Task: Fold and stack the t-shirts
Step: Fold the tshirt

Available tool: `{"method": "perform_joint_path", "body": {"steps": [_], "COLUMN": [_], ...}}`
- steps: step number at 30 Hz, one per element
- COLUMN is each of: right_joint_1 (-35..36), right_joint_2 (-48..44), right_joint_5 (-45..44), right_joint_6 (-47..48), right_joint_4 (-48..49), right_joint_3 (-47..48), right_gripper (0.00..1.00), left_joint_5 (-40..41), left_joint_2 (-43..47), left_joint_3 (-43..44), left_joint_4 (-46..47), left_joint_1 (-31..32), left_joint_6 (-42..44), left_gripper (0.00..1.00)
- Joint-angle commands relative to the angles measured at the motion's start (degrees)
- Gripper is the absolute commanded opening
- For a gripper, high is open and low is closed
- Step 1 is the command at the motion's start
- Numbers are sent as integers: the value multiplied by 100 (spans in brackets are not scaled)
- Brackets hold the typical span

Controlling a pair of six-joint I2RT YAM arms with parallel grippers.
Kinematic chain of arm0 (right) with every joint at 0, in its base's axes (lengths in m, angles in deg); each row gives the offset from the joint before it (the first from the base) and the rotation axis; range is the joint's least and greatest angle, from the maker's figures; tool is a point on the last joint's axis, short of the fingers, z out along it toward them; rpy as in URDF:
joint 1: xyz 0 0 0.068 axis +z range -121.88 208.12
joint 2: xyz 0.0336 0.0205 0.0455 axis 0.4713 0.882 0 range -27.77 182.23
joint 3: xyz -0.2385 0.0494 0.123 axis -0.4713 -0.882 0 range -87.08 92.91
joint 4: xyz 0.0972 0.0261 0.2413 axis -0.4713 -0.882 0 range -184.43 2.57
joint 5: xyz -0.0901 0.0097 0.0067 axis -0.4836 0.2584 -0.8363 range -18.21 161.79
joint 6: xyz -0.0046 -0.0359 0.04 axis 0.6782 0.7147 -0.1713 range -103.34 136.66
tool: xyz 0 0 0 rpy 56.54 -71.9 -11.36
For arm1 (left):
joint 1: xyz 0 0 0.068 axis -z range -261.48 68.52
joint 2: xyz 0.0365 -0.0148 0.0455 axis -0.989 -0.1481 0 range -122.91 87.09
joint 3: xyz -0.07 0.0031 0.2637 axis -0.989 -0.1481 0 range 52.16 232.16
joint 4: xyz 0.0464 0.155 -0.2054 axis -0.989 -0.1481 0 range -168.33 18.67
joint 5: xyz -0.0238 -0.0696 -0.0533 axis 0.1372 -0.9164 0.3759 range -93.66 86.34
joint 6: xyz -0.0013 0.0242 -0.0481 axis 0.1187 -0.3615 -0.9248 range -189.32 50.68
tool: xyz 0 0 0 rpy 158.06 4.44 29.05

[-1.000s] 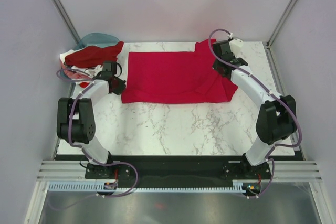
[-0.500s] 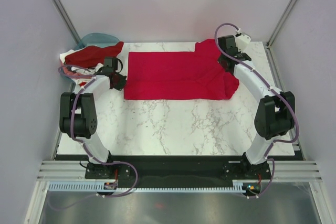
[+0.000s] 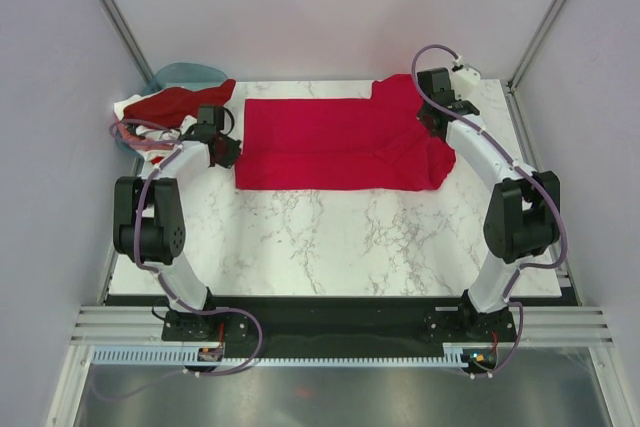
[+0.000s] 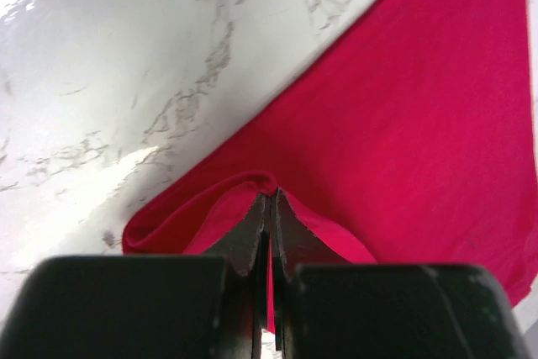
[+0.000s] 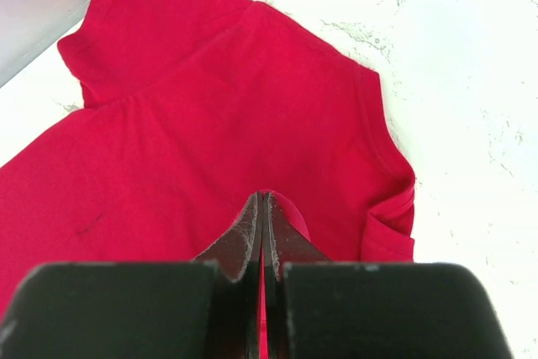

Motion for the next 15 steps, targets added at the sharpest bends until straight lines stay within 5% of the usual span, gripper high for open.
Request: {"method": "perform_joint_path", "body": {"steps": [1,7,9,10,11,15], "right_joint_1": [-66,-93,-93,-93,-101,-93], "right_joint_2": [90,599,994,1100,1145,804], "right_joint_5": [-211,-134,112,131,79,96], "right_joint_6": [-110,12,161,188,188,276], "right_joint_4": [110,154,198,181,189,312], "right_joint_3": [231,793,1258,1399,1479,1191], "right_gripper": [0,0,15,59,75,80], "left_joint_5": [217,252,261,313,313,401], "left_joint_2": [32,-660,-882,-952,-1023,-682], "left_joint_3": [465,1220,1580,1651,1713,1608], "left_joint_4": [147,138,120,103,103,50], "left_joint_1": [80,89,89,80,80,80], "left_joint_6": [56,248,372,390,425,618], "left_gripper": [2,2,33,53,76,85]}}
